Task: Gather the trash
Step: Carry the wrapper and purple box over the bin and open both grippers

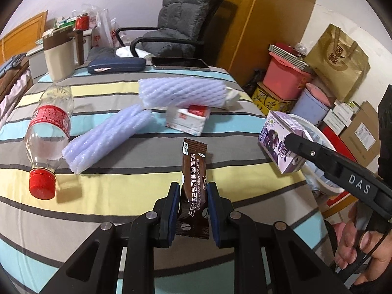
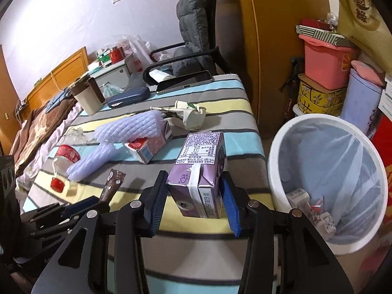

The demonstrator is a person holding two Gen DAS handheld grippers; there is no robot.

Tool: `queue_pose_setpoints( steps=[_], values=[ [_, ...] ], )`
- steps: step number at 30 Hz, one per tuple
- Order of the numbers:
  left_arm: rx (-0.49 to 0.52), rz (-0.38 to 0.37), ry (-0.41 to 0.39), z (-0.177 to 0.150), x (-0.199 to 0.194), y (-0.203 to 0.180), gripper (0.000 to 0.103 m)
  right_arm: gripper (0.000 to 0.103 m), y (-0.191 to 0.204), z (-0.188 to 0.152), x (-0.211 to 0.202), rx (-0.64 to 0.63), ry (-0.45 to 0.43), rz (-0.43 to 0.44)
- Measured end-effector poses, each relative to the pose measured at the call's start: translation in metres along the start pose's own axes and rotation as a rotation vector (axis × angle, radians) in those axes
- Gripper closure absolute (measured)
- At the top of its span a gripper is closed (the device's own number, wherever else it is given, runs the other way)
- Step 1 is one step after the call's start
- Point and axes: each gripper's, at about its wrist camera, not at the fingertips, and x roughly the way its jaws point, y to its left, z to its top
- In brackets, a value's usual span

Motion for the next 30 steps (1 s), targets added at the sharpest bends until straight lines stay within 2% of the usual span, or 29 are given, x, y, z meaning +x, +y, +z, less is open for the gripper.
queue_pose_setpoints(
  steps=[13, 30],
  values=[
    [0.058, -0.046, -0.021, 0.004, -0.012, -0.040, 0.080, 0.058, -0.018, -0.009, -0.029, 0.033, -0.056, 0.006],
    [0.166, -0.178, -0.017, 0.026, 0.013, -0.114, 0.080, 0.058, -0.076, -0.020, -0.057, 0.147, -0.098, -0.115]
  ],
)
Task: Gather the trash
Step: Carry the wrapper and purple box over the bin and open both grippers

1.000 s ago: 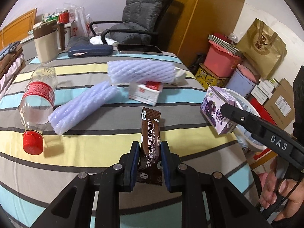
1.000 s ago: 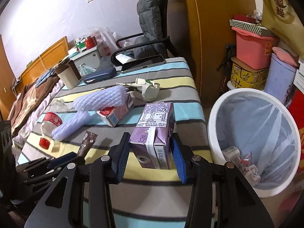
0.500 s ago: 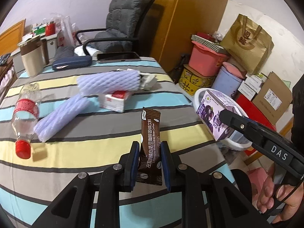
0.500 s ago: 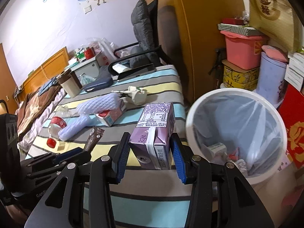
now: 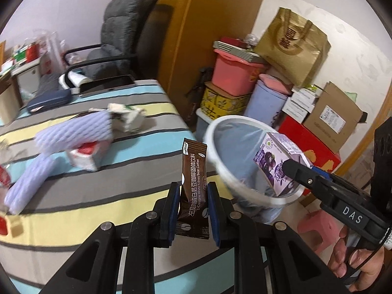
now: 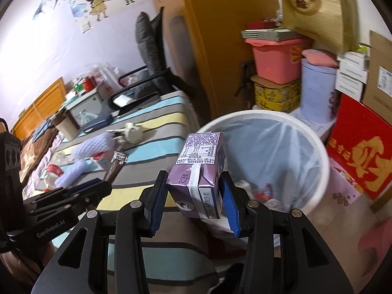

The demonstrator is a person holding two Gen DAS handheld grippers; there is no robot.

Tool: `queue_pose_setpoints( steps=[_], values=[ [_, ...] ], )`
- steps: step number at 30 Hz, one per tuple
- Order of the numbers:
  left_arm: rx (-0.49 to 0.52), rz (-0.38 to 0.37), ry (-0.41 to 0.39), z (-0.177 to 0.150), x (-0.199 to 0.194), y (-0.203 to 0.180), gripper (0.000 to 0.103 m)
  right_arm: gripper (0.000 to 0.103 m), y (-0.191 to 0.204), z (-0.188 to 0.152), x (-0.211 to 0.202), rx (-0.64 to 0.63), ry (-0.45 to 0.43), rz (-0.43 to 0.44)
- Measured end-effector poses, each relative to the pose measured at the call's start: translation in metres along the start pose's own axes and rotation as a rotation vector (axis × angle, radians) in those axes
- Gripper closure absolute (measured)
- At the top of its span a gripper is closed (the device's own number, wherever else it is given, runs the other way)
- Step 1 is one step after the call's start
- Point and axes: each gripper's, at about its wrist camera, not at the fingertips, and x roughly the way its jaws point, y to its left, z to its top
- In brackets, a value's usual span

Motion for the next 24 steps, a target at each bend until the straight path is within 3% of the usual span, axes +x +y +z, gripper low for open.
queue_pose_setpoints(
  steps=[13, 24],
  values=[
    [0.048, -0.106, 0.044, 0.016, 0.047, -0.039, 0.080, 0.058, -0.035, -0.004, 0.002, 0.067, 0.020, -0.059],
    [0.059, -0.138, 0.085, 0.023, 0.082, -0.053, 0.080, 0.058, -0.053, -0.006, 0.009, 0.097, 0.055, -0.076]
  ],
)
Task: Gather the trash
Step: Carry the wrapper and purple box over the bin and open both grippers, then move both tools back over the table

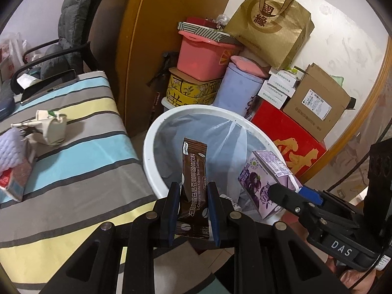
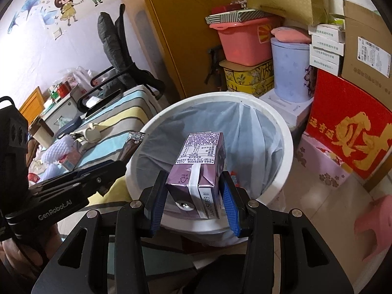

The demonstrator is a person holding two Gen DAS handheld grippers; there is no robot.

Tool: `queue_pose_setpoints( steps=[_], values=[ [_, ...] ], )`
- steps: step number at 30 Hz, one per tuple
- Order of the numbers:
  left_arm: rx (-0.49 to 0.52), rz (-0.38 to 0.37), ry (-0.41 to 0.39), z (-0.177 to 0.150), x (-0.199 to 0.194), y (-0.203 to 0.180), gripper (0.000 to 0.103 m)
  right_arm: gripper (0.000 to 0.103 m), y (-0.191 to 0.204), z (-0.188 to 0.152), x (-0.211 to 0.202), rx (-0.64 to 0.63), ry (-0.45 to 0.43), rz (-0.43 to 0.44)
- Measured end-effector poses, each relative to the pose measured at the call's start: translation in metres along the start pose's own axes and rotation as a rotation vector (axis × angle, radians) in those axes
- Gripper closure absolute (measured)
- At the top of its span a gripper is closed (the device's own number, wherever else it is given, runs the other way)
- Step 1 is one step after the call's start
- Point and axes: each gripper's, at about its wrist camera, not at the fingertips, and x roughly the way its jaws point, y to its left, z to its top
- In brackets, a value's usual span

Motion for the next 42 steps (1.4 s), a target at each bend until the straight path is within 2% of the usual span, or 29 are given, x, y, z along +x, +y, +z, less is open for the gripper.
queue_pose_setpoints(
  steps=[11, 15, 19, 33, 42],
  values=[
    [0.005, 0.000, 0.006, 0.006, 0.014, -0.002, 0.079, 0.057, -0.008, 0.003, 0.007, 0.014, 0.033, 0.015],
    [0.011, -0.001, -0.015, 0.007, 0.010, -0.003, 0.068, 0.056, -0.009, 0.002, 0.008, 0.017, 0.033, 0.015],
    [0.014, 0.002, -0.023, 0.008, 0.007, -0.004, 0.067, 0.050, -0.009, 0.003, 0.005, 0.017, 0.023, 0.015],
    [0.003, 0.025, -0.066, 0.001, -0.022, -0.001, 0.067, 0.050, -0.001, 0.004, -0.005, 0.008, -0.008, 0.019],
    [-0.032, 0.058, -0.089, -0.014, -0.050, 0.016, 0.067, 0.050, 0.019, -0.001, -0.013, -0.033, -0.011, 0.068]
  ],
)
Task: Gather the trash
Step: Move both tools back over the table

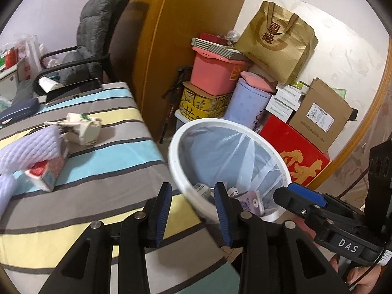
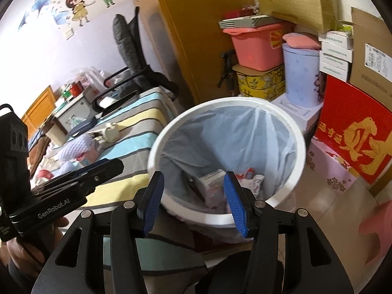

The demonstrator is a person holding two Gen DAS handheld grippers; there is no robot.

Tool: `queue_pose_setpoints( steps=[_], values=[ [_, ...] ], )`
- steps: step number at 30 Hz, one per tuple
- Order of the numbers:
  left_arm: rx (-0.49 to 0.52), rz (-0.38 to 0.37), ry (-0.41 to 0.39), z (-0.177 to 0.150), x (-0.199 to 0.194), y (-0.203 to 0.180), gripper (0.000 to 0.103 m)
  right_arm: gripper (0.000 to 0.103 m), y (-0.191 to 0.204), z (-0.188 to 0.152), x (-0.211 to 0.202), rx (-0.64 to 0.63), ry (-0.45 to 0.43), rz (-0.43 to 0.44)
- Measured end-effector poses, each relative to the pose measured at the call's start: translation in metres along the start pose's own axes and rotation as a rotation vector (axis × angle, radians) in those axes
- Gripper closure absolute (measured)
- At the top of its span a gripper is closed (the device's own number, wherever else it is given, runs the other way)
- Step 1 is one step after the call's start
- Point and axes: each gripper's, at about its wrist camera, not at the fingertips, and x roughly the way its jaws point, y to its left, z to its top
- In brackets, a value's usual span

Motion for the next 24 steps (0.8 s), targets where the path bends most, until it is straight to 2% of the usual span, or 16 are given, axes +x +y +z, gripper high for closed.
queue_pose_setpoints(
  steps=[5, 24],
  values=[
    [-0.015, 0.026, -0.017, -0.011, -0.018, 0.013, 0.067, 0.050, 0.015, -0.005, 0.003, -0.030, 0.019, 0.039],
    [-0.111, 0.205, -0.060, -0.044, -0.077, 0.080, 0.067, 0.050, 0.080, -0.016, 0.015, -0.147, 0.095, 0.179]
  ],
)
